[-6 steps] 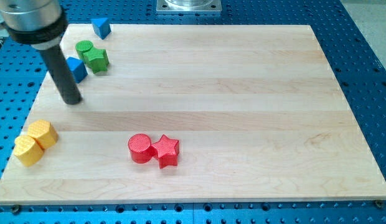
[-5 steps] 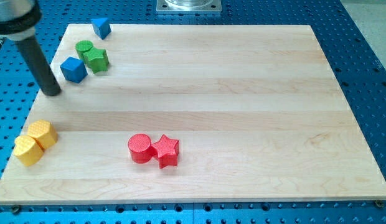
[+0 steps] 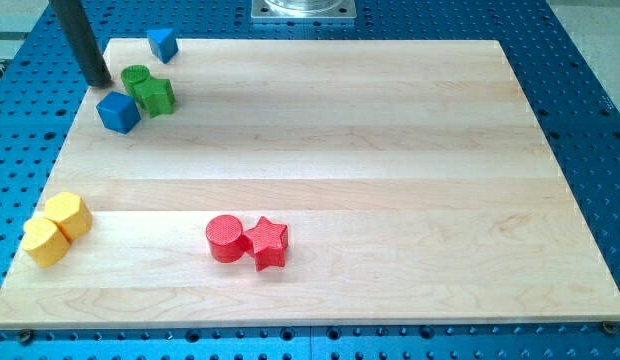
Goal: Move the green blocks at the top right corner of the board
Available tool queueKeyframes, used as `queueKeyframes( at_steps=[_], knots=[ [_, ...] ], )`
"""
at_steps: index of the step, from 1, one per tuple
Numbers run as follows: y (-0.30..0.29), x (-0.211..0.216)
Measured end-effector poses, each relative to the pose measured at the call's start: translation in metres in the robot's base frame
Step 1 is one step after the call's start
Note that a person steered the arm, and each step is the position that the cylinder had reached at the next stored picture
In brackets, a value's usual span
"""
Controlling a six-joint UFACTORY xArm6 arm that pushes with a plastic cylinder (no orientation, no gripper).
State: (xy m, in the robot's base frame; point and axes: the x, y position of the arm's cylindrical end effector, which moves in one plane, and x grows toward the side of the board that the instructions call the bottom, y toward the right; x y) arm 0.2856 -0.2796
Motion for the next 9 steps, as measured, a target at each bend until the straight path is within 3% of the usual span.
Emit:
queueKeyframes(
  at_steps=[3, 4, 6, 7, 9],
  knots=[
    [0.126, 0.075],
    [0.187, 0.075],
    [0.127, 0.071],
    [0.142, 0.042],
    [0.266, 0.017]
  ],
)
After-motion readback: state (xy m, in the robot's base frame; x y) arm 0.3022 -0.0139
